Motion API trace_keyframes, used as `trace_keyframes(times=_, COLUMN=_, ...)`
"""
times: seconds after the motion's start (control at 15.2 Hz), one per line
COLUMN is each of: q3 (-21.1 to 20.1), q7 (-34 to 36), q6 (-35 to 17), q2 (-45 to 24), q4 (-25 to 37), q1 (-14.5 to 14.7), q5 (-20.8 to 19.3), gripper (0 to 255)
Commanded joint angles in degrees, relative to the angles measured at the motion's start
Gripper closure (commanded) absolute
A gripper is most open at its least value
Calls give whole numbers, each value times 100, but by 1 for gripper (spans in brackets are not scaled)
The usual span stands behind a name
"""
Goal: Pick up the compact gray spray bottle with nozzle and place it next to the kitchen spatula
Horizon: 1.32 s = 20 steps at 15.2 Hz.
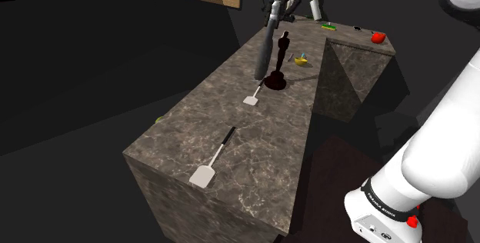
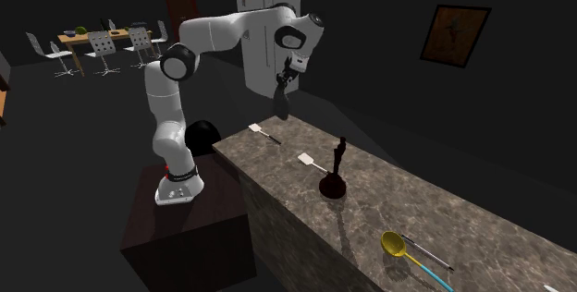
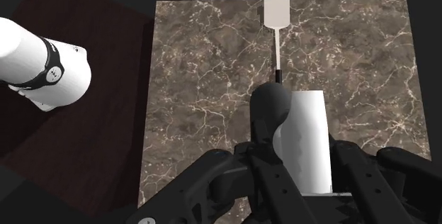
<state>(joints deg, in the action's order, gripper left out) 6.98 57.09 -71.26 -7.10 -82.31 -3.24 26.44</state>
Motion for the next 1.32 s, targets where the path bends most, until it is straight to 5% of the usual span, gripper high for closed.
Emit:
trace_keyframes(times=0.0, q3=-53, q7=115, q6=-74, q2=94, q4=-117, q1=72, q5=16, gripper=255)
trace_keyframes(times=1.25, q3=-90, q7=-433, q6=-1443, q2=255, q4=-1743, q1=150, q5=-98, gripper=255)
